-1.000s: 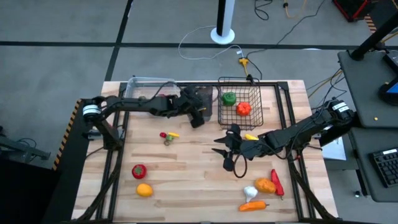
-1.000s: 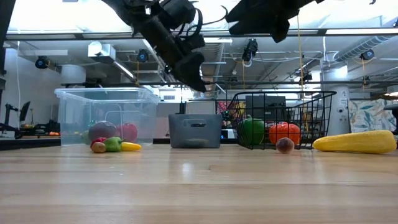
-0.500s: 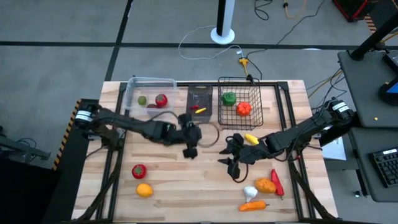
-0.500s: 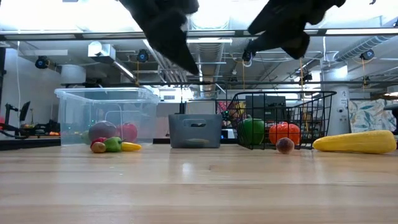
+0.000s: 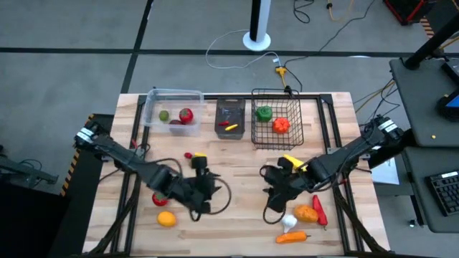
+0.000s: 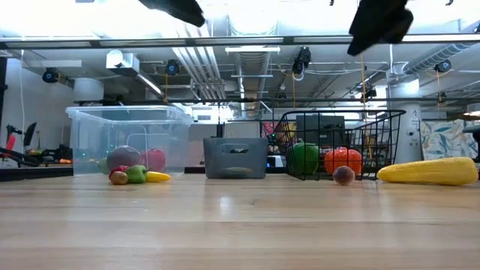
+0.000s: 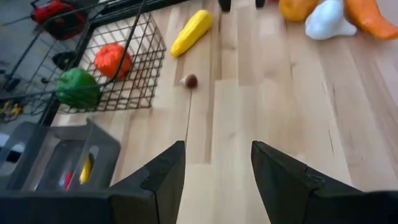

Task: Sort produce into baskets
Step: Put the brown potato into the black basket

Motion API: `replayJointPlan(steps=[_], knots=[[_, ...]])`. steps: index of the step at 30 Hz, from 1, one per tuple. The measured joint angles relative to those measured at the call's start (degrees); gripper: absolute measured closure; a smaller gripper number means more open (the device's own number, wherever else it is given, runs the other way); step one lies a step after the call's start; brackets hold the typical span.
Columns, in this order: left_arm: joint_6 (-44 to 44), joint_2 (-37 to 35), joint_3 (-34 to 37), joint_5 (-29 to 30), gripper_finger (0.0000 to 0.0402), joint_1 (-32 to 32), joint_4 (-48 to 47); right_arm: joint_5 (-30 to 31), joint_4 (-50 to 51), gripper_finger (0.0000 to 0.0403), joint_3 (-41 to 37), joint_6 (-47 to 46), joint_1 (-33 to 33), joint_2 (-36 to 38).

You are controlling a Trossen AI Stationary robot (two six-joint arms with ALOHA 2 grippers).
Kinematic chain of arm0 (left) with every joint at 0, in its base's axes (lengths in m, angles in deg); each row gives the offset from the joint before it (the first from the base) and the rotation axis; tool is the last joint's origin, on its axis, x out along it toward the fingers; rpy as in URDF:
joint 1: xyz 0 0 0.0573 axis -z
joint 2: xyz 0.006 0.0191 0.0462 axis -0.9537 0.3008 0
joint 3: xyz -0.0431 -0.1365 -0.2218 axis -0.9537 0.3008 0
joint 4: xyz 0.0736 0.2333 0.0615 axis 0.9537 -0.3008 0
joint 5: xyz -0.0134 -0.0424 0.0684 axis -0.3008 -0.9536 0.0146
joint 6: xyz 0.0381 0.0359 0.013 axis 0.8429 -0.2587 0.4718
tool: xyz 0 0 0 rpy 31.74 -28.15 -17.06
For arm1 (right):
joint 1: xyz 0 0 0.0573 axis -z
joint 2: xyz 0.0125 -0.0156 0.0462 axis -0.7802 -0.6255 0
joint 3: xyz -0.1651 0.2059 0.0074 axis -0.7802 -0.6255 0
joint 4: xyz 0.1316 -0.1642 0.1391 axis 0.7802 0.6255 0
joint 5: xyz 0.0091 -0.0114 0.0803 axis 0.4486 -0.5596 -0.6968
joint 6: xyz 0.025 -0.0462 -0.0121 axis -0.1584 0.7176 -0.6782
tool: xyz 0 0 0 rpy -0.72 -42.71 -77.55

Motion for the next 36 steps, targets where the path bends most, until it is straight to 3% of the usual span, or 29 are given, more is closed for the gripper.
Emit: replayJointPlan(steps=[8,16,25,32,36], knots=[[-8.0,-2.6,0.0,6.5,0.0235,9.0,-5.4,-3.6,16.6,0.0239,7.2,-2.7,-4.5,-4.3],[-12.5,-3.9,0.0,9.3,0.0235,13.9,-6.1,-10.2,22.2,0.0239,8.0,-7.2,-9.9,-4.6],[-13.6,-4.8,0.0,10.9,0.0235,15.4,-6.3,-11.1,24.0,0.0233,7.5,-10.8,-15.1,-4.6],[-13.1,-4.9,0.0,11.0,0.0235,15.4,-6.9,-11.4,24.4,0.0161,6.0,-20.0,-16.5,-4.6],[-13.2,-4.9,0.0,12.6,0.0235,15.4,-7.3,-15.9,26.9,0.01,4.9,-24.3,-16.4,-4.7]])
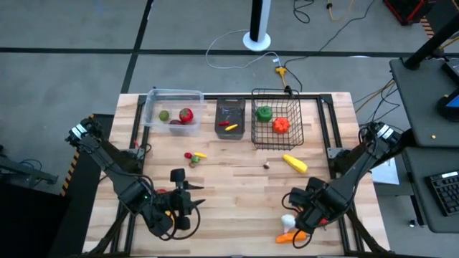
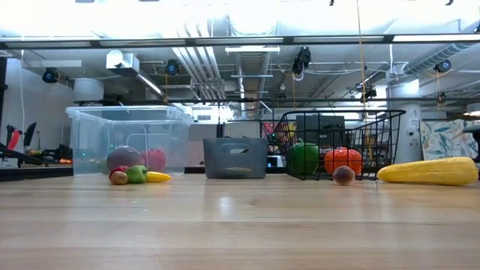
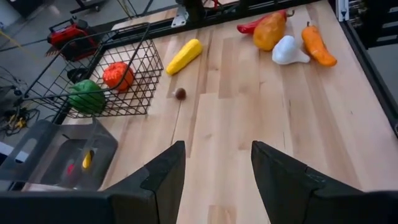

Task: Sort produce into baskets
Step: Put the brown potato into the black basket

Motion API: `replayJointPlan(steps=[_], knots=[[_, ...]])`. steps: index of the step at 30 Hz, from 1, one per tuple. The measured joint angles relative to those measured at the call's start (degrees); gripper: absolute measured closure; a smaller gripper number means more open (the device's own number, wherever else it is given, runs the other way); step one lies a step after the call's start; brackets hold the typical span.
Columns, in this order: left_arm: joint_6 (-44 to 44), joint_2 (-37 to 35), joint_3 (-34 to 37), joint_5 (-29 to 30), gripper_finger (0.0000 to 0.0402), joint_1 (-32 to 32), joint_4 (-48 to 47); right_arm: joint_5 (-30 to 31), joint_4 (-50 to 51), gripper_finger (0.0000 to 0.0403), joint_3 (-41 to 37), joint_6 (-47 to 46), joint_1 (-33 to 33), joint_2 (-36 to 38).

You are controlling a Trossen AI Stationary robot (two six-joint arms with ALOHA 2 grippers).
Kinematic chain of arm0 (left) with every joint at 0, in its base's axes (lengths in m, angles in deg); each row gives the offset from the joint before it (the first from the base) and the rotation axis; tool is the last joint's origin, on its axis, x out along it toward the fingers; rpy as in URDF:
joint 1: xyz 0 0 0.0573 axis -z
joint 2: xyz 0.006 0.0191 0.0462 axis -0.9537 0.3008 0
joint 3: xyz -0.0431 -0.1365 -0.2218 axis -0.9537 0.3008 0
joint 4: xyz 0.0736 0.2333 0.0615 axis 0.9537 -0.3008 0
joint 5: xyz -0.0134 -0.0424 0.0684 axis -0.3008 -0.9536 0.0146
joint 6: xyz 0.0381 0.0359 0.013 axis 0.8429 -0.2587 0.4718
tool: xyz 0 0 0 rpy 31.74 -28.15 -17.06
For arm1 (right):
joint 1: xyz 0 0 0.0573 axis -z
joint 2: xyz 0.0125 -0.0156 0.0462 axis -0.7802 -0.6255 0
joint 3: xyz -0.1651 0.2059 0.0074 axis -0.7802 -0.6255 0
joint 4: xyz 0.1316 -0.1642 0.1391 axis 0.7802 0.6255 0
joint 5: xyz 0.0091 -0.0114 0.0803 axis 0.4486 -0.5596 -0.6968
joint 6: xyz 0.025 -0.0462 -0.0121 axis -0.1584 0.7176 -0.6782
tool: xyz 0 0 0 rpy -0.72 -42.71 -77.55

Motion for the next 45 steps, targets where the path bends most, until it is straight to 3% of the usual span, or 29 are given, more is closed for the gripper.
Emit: replayJointPlan(steps=[4,7,13,25,45], knots=[[0.0,0.0,0.0,1.0,0.0235,0.0,-0.2,-2.4,-0.2,0.0051,-1.0,2.1,-0.8,0.0],[0.0,0.0,0.0,1.2,0.0235,0.0,-0.4,-2.3,-0.2,0.0039,-2.1,3.5,-2.6,0.0],[-0.2,0.0,0.0,1.3,0.0235,0.0,-0.5,-2.0,-2.4,0.0037,-5.5,1.4,-6.0,0.0],[-0.2,0.0,0.0,2.9,0.0235,-0.1,-0.6,-0.7,-17.4,0.0037,-15.2,-3.6,-8.1,0.0],[-1.1,0.0,0.0,4.2,0.0235,-0.1,-0.9,-0.4,-20.4,0.0039,-20.8,-2.4,-7.9,0.0]])
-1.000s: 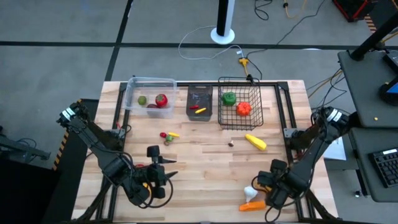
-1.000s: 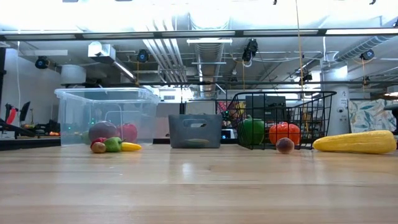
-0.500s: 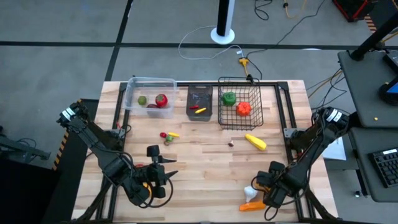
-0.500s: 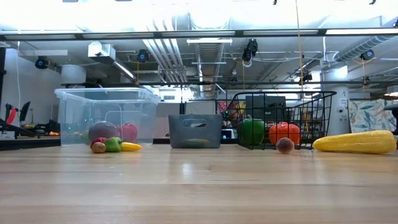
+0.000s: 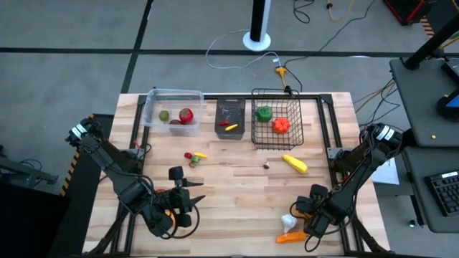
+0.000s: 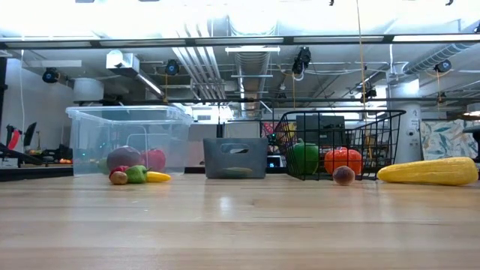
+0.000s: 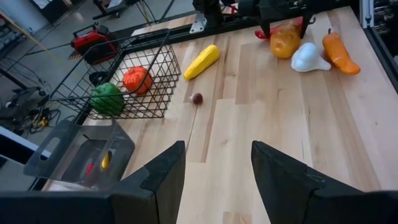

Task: Sort produce into baskets
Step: Put the brown potato into the black basket

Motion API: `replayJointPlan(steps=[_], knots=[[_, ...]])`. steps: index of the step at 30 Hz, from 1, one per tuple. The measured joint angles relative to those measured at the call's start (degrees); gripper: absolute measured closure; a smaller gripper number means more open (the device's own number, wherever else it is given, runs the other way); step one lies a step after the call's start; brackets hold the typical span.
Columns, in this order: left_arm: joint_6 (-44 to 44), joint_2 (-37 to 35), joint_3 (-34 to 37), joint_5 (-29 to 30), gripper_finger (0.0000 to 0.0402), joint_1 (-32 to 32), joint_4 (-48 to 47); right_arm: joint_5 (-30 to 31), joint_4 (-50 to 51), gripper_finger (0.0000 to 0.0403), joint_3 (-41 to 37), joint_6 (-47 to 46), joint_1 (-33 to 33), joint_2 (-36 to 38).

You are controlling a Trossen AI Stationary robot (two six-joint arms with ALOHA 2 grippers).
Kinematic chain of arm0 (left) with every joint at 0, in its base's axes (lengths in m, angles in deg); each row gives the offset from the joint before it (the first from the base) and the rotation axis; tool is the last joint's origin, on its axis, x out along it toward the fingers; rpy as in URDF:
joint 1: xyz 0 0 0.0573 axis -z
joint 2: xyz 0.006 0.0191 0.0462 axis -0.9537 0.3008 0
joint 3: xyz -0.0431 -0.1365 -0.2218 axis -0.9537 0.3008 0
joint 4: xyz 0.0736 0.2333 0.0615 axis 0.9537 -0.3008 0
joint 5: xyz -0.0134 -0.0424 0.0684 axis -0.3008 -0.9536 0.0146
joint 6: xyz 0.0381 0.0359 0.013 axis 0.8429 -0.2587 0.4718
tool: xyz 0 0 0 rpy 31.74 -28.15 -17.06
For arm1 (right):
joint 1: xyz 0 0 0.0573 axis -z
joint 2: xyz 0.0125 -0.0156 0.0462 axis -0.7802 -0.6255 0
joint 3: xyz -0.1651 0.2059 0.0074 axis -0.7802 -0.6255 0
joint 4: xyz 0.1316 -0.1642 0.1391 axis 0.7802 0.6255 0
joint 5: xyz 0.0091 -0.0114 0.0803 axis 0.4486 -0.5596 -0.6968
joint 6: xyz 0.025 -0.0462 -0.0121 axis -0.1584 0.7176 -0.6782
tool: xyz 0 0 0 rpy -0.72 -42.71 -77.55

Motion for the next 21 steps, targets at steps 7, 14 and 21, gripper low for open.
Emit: replayJointPlan(steps=[7,14,21], knots=[[0.0,0.0,0.0,0.0,0.0235,0.0,0.0,1.2,-0.5,0.0087,0.0,-0.2,0.0,0.0],[0.0,0.0,0.0,0.2,0.0235,0.0,0.2,0.8,-1.2,0.0138,0.0,-1.1,0.0,0.0],[-2.6,0.0,1.9,1.6,0.0235,-0.1,0.3,0.8,3.4,0.0135,2.7,-3.7,0.3,0.6]])
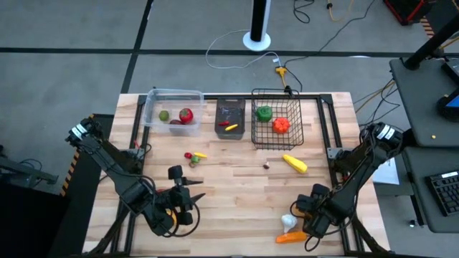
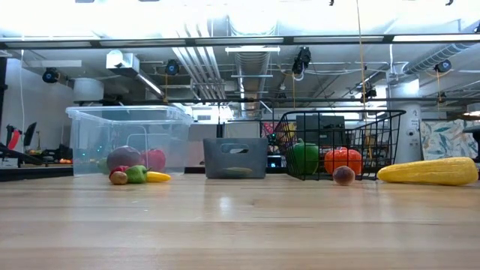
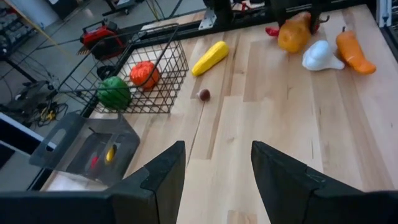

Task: Sort produce into baskets
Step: Put the brown potato into the black basket

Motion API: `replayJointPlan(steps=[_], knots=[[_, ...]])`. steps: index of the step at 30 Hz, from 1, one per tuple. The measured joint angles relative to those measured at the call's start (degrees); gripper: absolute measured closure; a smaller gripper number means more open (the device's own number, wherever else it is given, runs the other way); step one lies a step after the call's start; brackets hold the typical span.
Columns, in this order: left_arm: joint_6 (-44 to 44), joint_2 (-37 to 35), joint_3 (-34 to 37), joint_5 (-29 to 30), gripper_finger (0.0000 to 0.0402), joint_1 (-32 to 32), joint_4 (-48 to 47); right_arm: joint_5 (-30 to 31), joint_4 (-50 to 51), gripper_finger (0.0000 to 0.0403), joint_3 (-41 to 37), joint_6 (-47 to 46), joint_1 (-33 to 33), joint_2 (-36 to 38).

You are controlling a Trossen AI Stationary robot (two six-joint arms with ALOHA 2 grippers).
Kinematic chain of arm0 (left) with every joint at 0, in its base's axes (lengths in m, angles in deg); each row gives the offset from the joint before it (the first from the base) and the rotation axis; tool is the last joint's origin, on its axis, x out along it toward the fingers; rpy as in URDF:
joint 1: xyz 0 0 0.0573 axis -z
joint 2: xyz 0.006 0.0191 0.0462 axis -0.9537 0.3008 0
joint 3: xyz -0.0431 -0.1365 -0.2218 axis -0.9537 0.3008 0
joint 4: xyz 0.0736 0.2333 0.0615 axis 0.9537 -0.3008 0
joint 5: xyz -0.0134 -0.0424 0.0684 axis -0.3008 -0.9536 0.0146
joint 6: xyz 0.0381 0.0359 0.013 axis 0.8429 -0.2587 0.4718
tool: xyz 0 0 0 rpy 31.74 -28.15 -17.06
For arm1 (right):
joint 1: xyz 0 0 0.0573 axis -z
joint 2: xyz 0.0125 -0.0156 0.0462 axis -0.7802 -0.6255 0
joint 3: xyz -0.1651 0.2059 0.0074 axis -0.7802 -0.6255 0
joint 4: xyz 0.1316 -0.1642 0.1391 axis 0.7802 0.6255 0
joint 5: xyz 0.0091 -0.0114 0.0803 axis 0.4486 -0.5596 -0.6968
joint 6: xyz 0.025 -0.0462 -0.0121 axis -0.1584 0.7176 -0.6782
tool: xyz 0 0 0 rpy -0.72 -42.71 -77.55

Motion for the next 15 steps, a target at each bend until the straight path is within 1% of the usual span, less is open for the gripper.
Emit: replayJointPlan(steps=[5,8,11,15], knots=[[-1.9,0.0,1.4,0.0,0.0235,0.0,-0.1,0.6,8.5,0.0137,5.9,0.8,1.6,0.0],[-2.7,0.0,1.8,0.0,0.0235,0.0,0.0,2.5,14.0,0.0136,10.1,2.5,3.6,0.0],[-2.8,0.0,1.8,0.0,0.0235,0.0,0.1,5.5,18.4,0.0135,14.6,5.4,6.5,0.0],[-2.8,0.0,1.8,0.0,0.0235,0.0,0.1,9.0,20.8,0.0135,19.9,13.2,12.5,0.0]])
